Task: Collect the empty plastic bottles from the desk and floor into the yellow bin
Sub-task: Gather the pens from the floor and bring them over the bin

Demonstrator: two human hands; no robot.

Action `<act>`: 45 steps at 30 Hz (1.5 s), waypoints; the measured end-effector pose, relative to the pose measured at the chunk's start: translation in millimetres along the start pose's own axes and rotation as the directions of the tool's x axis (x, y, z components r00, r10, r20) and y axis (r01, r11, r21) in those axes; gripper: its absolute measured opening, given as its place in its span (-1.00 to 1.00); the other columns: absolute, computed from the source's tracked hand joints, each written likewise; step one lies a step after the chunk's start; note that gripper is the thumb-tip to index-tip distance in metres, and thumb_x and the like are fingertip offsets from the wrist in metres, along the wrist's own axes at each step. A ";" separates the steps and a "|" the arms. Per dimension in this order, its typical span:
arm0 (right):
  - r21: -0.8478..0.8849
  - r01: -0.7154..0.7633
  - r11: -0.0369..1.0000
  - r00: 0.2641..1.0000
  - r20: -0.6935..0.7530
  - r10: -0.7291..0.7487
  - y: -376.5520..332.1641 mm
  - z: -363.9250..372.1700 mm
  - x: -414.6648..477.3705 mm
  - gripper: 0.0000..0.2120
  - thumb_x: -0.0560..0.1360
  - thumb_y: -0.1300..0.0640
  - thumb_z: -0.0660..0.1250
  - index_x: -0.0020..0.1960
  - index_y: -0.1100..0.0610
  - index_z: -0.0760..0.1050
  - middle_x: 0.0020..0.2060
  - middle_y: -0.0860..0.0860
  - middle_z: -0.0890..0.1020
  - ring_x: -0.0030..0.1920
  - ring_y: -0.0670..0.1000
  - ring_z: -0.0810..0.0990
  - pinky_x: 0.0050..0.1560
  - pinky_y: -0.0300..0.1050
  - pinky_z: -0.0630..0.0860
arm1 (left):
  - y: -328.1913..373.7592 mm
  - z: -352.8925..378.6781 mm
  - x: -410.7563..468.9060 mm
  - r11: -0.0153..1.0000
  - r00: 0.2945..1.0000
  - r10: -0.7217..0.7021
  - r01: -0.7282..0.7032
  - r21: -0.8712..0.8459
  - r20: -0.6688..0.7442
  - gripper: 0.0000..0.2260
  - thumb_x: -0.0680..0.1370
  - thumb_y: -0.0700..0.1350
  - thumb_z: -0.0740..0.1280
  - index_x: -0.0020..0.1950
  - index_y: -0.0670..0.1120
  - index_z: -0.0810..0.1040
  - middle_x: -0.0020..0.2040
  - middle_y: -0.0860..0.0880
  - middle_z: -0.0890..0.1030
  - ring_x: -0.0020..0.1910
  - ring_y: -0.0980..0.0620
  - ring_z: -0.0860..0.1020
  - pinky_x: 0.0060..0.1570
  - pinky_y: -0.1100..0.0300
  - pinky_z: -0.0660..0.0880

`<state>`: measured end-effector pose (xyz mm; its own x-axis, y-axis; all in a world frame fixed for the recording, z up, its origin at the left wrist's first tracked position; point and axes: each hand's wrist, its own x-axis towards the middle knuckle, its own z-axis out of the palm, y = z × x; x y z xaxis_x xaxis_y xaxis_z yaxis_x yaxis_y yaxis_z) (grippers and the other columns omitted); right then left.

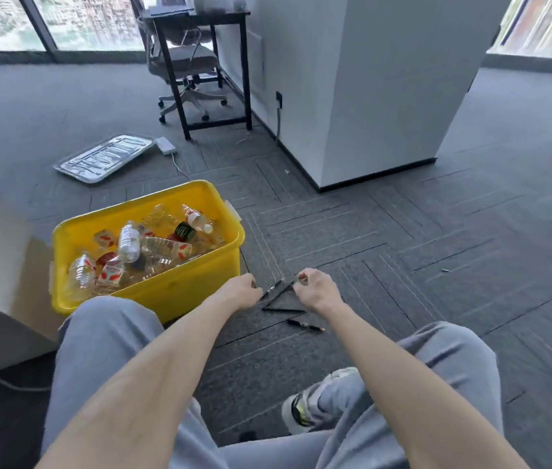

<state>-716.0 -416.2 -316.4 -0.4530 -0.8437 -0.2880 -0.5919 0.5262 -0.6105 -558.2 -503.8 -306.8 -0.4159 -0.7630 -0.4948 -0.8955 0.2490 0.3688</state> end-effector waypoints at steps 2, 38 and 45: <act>-0.018 -0.037 0.999 0.999 0.001 0.037 15.7 -0.9 1.4 -0.72 0.55 0.08 0.25 0.21 0.15 0.52 0.19 0.11 0.61 0.20 0.15 0.54 0.17 -0.08 0.45 | 6.6 14.4 8.4 0.999 0.998 0.031 -0.033 0.034 0.052 -0.59 0.65 0.03 0.14 0.46 -0.12 0.33 0.40 -0.13 0.43 0.33 -0.12 0.43 0.24 0.07 0.41; -0.598 0.285 0.749 0.912 0.409 -0.021 245.8 241.8 265.9 -0.79 0.53 0.24 0.21 0.15 0.14 0.44 0.11 0.08 0.51 0.14 0.11 0.47 0.06 -0.03 0.42 | -122.7 226.2 303.2 0.984 0.911 -0.174 0.178 0.024 0.374 -0.74 0.62 0.01 0.16 0.26 0.01 0.48 0.16 -0.01 0.48 0.07 -0.03 0.49 0.12 0.03 0.48; -0.577 0.288 0.764 0.941 0.321 -0.112 217.1 250.3 285.5 -0.80 0.53 0.28 0.23 0.12 0.13 0.48 0.06 0.07 0.54 0.09 0.11 0.48 0.08 0.02 0.40 | -127.8 206.8 300.9 0.988 0.921 -0.135 0.153 -0.022 0.366 -0.71 0.64 -0.01 0.13 0.32 -0.02 0.45 0.22 -0.02 0.47 0.16 -0.03 0.48 0.13 0.05 0.47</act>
<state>-807.0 -569.4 -715.8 -0.1459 -0.8867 -0.4388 -0.9675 0.2205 -0.1238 -601.7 -641.9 -665.6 -0.3202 -0.5179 -0.7932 -0.9450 0.1158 0.3059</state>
